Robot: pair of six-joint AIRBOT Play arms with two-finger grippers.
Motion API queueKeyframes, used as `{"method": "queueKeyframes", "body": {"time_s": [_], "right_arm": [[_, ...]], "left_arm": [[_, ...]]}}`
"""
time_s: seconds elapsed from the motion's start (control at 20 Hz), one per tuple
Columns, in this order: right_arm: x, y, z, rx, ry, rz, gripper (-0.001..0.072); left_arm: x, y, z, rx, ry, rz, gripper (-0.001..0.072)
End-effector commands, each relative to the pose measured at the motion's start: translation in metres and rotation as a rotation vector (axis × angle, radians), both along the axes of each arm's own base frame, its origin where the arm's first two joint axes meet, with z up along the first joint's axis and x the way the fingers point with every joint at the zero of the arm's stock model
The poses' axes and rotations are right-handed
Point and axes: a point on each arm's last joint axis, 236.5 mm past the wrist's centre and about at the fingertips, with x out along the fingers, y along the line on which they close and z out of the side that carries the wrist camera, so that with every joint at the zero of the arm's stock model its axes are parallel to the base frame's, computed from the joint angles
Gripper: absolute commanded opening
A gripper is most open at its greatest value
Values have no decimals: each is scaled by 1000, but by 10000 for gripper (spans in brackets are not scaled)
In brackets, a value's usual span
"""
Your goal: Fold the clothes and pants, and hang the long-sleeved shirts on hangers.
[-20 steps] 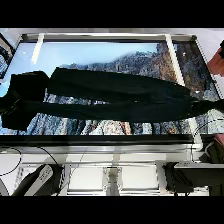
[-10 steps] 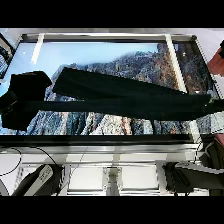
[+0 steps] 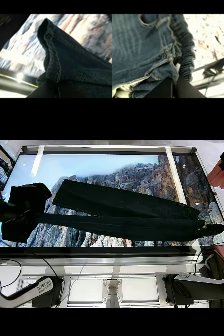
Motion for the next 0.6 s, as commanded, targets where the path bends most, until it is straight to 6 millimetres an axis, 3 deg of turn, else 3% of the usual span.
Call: {"method": "queueKeyframes", "body": {"time_s": [0.0, 0.15, 0.25, 0.4, 0.55], "right_arm": [[-2, 5, -10, 25, 37, 18, 22], [21, 6, -11, 70, -43, -23, 22], [40, -7, -10, 62, -106, -105, 22], [68, -26, -4, 37, -211, -205, 22], [99, -31, -5, 1, -275, -229, 23]], "left_arm": [[59, -23, -2, -14, -27, -45, 36], [117, -32, -1, -23, -65, -33, 36], [151, -45, -4, -47, -94, -38, 36], [193, -55, -9, -75, -153, -1, 36], [225, -63, -13, -134, -235, 43, 36]]}}
